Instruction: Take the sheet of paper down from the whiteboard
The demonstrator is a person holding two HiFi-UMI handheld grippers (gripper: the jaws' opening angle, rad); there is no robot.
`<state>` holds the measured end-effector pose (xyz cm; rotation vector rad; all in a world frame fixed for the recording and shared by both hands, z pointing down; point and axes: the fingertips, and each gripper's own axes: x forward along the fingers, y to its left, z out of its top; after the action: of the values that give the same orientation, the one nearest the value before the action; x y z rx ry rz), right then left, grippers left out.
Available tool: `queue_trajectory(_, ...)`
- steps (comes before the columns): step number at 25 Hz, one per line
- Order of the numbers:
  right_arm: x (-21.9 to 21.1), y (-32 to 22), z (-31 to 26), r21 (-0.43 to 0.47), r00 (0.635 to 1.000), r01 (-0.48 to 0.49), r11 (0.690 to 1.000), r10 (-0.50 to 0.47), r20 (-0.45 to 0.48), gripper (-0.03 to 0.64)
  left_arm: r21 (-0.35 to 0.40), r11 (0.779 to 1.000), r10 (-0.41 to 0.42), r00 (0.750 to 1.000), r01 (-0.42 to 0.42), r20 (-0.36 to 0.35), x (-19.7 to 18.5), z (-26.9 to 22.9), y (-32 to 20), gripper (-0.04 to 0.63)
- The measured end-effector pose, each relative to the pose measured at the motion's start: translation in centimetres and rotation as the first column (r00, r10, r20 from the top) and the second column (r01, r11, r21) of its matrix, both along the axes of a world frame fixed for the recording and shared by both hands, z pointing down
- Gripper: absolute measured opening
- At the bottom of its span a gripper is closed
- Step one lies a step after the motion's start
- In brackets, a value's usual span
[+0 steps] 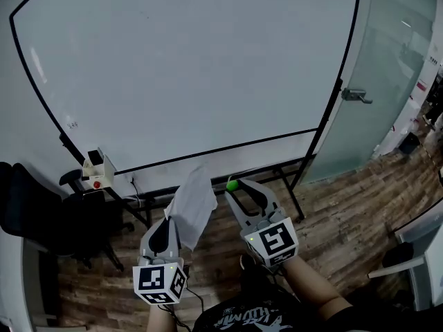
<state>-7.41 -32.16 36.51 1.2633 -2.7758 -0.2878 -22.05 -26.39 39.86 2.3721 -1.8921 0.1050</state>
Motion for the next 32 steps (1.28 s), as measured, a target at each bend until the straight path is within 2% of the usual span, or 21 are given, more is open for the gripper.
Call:
queue_trajectory(8,0.8,6.2,1.4,-0.039,0.998,-0.060,0.997,0.059,-0.017,0.129,-0.018,1.000,0.019,1.000,-0.020,-0.018,-1.3,1.1,5.5,0.011)
queue_trajectory(15,3.8,10.7,1.8,-0.052,0.990,-0.138,0.989,0.137,-0.017,0.129,0.001,0.998,0.065,0.998,-0.065,-0.024,-0.1,0.7,8.9,0.011)
queue_trajectory(21,6.7,13.6,1.1,-0.040,0.986,-0.166,0.985,0.166,-0.016,0.129,0.001,0.997,0.076,0.997,-0.076,-0.016,1.9,0.3,11.3,0.011)
queue_trajectory(32,12.8,19.7,0.8,-0.051,0.993,-0.119,0.992,0.119,-0.006,0.129,-0.023,1.000,0.016,1.000,-0.016,0.002,7.8,0.1,18.0,0.011)
